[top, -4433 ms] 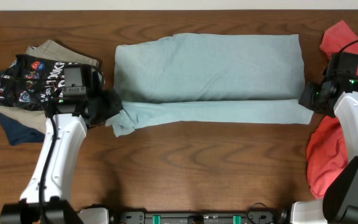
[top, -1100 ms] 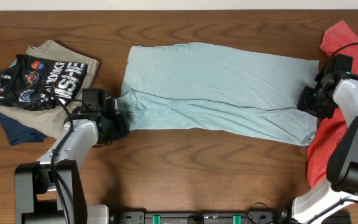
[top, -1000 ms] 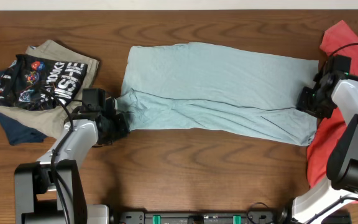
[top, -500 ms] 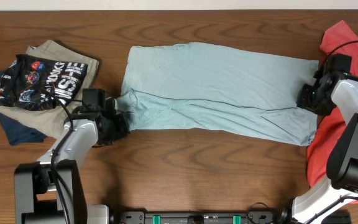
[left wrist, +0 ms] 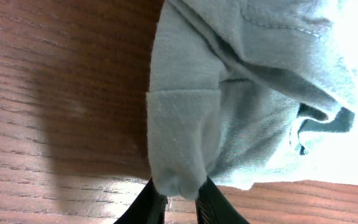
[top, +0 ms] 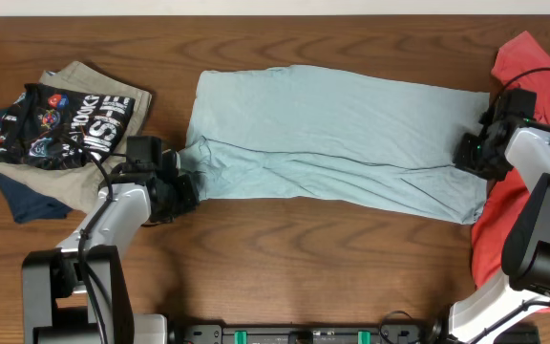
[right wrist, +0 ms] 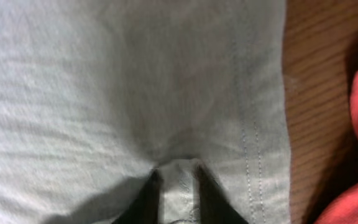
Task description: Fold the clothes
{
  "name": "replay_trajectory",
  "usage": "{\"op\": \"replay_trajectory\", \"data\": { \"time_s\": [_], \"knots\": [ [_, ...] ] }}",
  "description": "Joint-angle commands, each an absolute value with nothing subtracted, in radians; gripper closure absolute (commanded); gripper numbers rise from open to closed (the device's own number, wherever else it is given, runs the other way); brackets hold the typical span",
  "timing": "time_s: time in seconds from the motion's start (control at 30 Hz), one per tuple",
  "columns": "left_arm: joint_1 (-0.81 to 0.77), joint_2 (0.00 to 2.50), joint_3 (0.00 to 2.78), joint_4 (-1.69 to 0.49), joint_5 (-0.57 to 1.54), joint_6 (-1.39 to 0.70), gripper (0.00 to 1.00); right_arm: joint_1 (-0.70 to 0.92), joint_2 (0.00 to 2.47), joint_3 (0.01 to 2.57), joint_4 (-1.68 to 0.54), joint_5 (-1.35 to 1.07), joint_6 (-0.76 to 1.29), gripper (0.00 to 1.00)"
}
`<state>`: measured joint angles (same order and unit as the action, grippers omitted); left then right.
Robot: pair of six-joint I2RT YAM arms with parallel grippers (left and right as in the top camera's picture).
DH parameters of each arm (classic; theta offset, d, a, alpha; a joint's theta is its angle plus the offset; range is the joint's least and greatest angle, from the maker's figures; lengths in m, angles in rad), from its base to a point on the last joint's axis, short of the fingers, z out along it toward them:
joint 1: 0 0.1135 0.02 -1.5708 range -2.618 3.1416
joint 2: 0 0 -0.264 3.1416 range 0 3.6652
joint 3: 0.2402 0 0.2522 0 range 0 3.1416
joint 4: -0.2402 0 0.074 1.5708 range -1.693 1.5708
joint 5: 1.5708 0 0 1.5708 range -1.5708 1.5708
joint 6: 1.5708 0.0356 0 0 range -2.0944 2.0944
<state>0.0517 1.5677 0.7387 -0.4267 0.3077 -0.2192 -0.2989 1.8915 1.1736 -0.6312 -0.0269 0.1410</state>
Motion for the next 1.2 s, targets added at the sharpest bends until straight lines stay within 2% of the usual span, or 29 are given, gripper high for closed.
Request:
{"op": "replay_trajectory", "data": {
  "time_s": [0.0,0.5,0.53,0.6,0.63,1.17],
  "knots": [
    [0.055,1.570,0.736,-0.434,0.294,-0.211,0.81,-0.300,1.901,1.165,-0.628,-0.026,0.145,0.99],
    [0.055,1.570,0.736,-0.434,0.295,-0.211,0.81,-0.319,1.829,1.222,-0.646,0.040,0.216,0.99],
    [0.055,1.570,0.736,-0.434,0.294,-0.211,0.81,-0.320,1.826,1.223,-0.644,0.031,0.212,0.97],
    [0.055,1.570,0.736,-0.433,0.294,-0.211,0.81,-0.319,1.829,1.220,-0.649,0.018,0.191,0.79],
    [0.055,1.570,0.736,-0.433,0.294,-0.211,0.81,-0.318,1.833,1.216,-0.650,0.018,0.184,0.78],
    [0.055,1.570,0.736,-0.437,0.295,-0.211,0.81,-0.313,1.926,1.167,-0.613,-0.016,0.186,0.79]
  ]
}}
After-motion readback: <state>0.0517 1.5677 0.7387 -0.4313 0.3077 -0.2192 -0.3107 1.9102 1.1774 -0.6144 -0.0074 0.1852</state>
